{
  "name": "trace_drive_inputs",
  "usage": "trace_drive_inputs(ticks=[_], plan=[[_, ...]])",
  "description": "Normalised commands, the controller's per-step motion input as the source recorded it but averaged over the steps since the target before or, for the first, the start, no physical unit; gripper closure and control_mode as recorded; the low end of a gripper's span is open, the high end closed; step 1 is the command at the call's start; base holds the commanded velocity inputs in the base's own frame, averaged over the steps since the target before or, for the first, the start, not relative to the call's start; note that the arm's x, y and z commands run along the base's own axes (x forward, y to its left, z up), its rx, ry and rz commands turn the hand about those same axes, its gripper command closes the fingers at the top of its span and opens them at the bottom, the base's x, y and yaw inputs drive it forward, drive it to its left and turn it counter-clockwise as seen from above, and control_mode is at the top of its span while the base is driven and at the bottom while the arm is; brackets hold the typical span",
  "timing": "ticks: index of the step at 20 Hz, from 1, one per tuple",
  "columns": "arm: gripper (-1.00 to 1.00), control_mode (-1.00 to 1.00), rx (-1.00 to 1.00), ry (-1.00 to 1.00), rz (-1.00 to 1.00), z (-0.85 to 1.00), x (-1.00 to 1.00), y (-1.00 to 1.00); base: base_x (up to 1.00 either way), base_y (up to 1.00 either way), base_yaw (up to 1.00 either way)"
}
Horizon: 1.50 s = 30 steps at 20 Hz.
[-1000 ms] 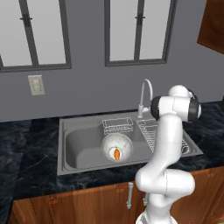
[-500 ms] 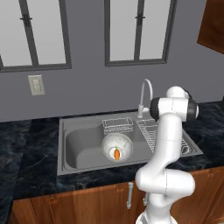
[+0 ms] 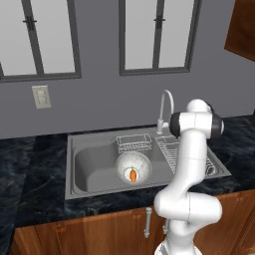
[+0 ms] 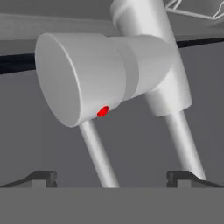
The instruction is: Pick the carrot from the cabinet and place it in the bowl. Then pick the bowl and place it in the sink. Then turn on the sink facuet.
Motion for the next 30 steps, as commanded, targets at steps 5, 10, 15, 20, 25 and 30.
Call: trace_drive_inputs(ticks=[5, 10, 15, 20, 25, 30], plan=[[-1.0, -1.0, 0.0, 0.0, -0.05, -0.27, 0.25, -0.03, 0.0, 0.0, 0.0], [-1.0, -1.0, 0.03, 0.03, -0.05, -0.08, 0.2, -0.16, 0.0, 0.0, 0.0], [1.0, -1.0, 0.07, 0.15, -0.06, 0.0, 0.12, -0.25, 0.0, 0.0, 0.0], [1.0, -1.0, 0.05, 0.17, -0.07, 0.0, 0.18, -0.25, 0.0, 0.0, 0.0], [1.0, -1.0, 0.14, 0.19, -0.06, 0.0, 0.03, -0.52, 0.0, 0.0, 0.0], [1.0, -1.0, 0.2, 0.2, -0.06, 0.0, 0.0, -0.74, 0.0, 0.0, 0.0]])
